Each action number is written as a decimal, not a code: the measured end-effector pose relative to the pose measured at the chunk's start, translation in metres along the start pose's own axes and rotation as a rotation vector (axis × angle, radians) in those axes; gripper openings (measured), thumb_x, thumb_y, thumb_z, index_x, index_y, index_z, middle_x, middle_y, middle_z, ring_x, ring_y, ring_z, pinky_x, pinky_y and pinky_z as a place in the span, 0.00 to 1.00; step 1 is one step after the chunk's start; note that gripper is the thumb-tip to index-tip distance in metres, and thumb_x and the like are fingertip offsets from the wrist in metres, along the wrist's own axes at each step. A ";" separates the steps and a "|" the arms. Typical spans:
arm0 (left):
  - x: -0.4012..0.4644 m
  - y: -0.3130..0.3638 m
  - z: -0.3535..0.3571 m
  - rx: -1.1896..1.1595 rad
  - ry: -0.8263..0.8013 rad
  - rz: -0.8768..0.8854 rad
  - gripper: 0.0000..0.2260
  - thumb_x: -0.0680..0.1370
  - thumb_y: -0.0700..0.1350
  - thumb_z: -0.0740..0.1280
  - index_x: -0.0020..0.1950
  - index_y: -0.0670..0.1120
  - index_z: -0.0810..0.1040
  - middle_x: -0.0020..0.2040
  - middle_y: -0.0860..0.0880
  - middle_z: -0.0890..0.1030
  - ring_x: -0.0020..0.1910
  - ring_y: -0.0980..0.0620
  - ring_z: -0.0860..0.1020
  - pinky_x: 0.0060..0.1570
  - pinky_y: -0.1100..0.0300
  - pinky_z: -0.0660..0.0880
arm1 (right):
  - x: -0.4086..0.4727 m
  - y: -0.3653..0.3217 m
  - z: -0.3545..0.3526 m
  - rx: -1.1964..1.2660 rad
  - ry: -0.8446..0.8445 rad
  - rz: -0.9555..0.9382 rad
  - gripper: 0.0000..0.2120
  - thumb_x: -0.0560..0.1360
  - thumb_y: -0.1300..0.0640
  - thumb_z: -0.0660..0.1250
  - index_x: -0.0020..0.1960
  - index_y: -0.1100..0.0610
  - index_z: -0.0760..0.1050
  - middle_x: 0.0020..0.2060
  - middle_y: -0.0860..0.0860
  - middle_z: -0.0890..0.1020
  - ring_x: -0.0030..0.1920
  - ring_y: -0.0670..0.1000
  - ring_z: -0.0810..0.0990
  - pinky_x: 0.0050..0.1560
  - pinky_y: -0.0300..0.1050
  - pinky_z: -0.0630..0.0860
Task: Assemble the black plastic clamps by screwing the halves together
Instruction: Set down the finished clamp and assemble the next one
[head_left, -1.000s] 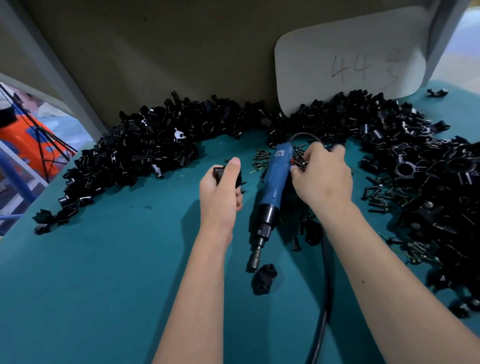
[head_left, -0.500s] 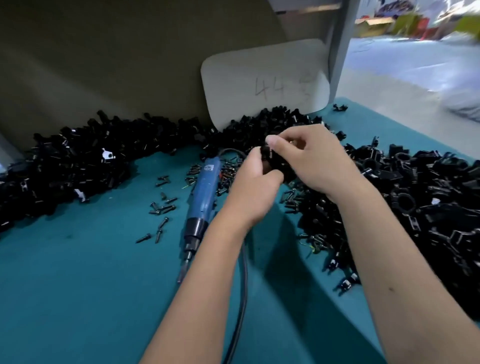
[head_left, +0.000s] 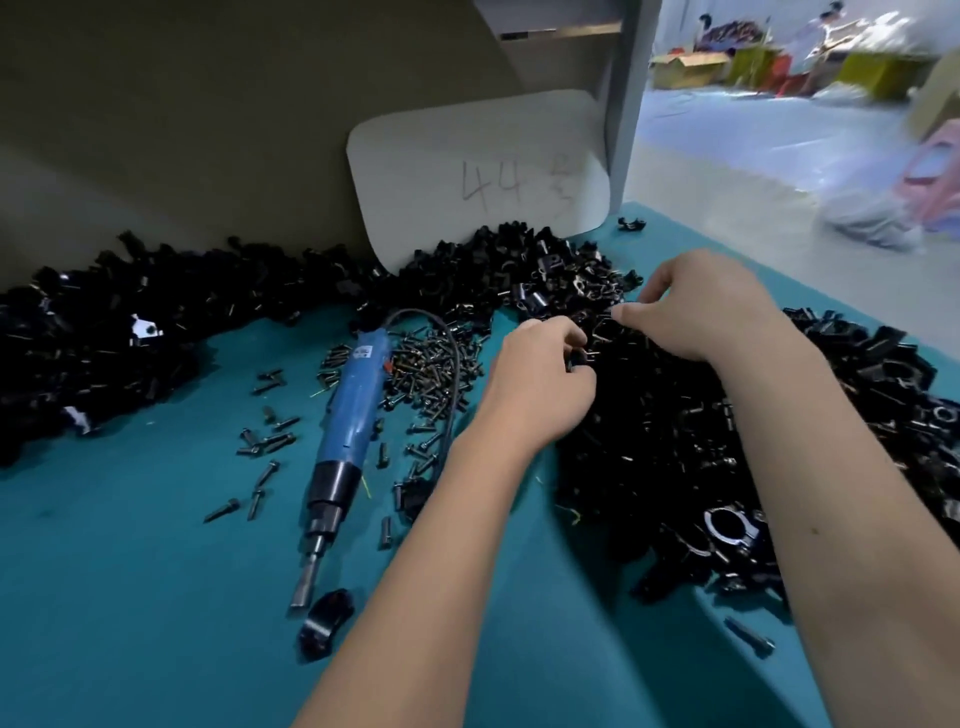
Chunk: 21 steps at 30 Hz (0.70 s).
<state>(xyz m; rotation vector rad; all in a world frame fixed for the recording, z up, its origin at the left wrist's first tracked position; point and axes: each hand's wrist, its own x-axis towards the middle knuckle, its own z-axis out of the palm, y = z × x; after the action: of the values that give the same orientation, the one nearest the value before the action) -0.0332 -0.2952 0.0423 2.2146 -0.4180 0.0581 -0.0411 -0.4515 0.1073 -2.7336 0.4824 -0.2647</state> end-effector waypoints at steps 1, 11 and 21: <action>0.001 -0.007 -0.008 -0.011 0.053 -0.011 0.13 0.73 0.40 0.67 0.56 0.49 0.82 0.53 0.50 0.82 0.51 0.51 0.80 0.58 0.52 0.78 | 0.000 -0.006 0.002 -0.015 0.043 0.015 0.14 0.73 0.40 0.75 0.44 0.50 0.80 0.49 0.56 0.82 0.59 0.63 0.79 0.62 0.58 0.75; -0.037 -0.108 -0.138 0.175 0.656 -0.301 0.09 0.73 0.37 0.66 0.47 0.46 0.85 0.48 0.46 0.84 0.51 0.43 0.79 0.55 0.49 0.75 | -0.040 -0.203 0.103 0.351 -0.054 -0.595 0.03 0.75 0.55 0.72 0.42 0.52 0.83 0.42 0.51 0.85 0.48 0.55 0.83 0.51 0.47 0.79; -0.094 -0.212 -0.232 0.332 0.753 -0.747 0.22 0.73 0.36 0.67 0.67 0.36 0.71 0.69 0.34 0.69 0.66 0.33 0.68 0.71 0.46 0.64 | -0.075 -0.346 0.220 -0.166 -0.396 -1.027 0.45 0.74 0.68 0.69 0.82 0.44 0.53 0.83 0.53 0.48 0.81 0.62 0.48 0.75 0.68 0.60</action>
<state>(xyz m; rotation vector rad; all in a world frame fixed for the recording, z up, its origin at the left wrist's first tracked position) -0.0304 0.0316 0.0113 2.3244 0.8771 0.5627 0.0451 -0.0520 0.0242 -2.8274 -1.0642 0.0904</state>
